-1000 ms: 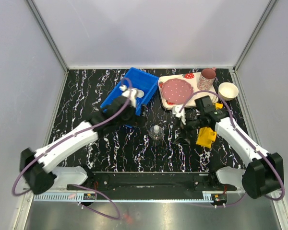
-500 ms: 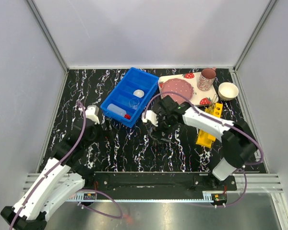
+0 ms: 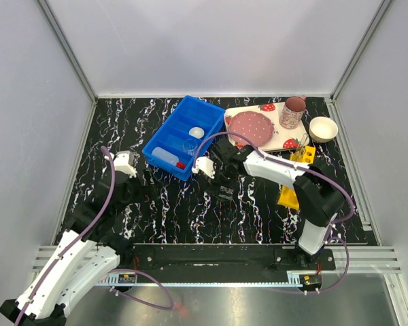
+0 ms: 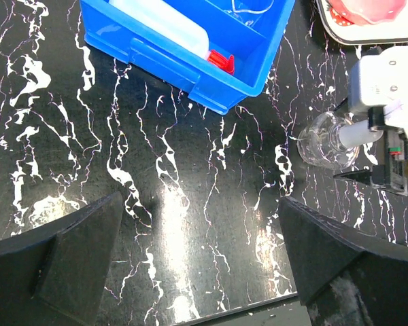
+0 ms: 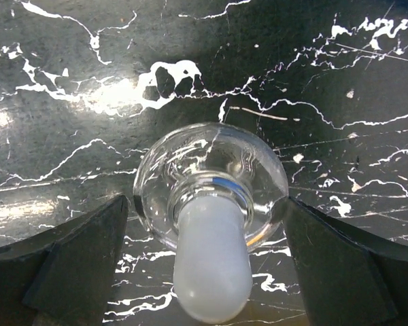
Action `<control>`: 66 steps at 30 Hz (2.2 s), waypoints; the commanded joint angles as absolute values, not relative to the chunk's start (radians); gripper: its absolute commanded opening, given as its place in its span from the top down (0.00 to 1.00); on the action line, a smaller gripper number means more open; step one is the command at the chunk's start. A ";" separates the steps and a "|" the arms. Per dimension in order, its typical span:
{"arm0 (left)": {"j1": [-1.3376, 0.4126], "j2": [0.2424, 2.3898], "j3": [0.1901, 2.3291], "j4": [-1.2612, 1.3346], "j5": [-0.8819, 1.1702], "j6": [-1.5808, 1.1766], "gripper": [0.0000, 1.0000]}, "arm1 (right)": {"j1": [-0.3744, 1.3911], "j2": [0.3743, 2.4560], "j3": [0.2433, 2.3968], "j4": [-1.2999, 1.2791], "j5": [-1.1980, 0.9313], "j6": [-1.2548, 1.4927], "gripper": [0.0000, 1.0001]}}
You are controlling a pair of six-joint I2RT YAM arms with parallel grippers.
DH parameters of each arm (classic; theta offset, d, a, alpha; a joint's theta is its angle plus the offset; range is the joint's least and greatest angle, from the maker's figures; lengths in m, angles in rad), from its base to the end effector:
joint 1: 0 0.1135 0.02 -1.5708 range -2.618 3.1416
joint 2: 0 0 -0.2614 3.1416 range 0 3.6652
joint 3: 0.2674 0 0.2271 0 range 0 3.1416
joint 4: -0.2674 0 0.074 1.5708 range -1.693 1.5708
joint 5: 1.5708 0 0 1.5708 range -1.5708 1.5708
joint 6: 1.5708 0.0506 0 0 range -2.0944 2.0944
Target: Organize the chemistry lab equipment
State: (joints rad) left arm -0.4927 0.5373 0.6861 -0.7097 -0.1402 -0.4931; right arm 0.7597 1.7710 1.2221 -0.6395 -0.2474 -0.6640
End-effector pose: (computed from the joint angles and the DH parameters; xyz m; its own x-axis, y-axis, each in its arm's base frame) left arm 0.0987 -0.0450 0.2731 -0.5852 -0.2178 -0.7811 0.0989 0.9369 -0.3353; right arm 0.2351 0.2404 0.1924 -0.0774 -0.8976 -0.4339 -0.9926 0.1103 -0.0510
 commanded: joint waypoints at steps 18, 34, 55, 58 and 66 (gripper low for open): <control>-0.488 0.535 0.675 -0.630 -0.135 -0.482 0.01 | 0.781 1.876 1.307 -0.621 -0.209 -0.581 0.24; -0.486 0.614 0.566 -0.485 0.018 -0.672 0.01 | 0.735 1.724 1.442 -0.776 -0.333 -0.577 0.64; -0.480 0.595 0.609 -0.590 -0.084 -0.646 0.01 | 0.505 2.362 2.534 -0.838 -0.322 -0.393 0.62; -0.479 0.597 0.614 -0.603 -0.101 -0.635 0.01 | 0.502 2.445 2.609 -0.763 -0.282 -0.390 0.62; -0.477 0.646 0.640 -0.623 -0.129 -0.609 0.01 | 0.479 2.592 2.698 -0.672 -0.241 -0.376 0.60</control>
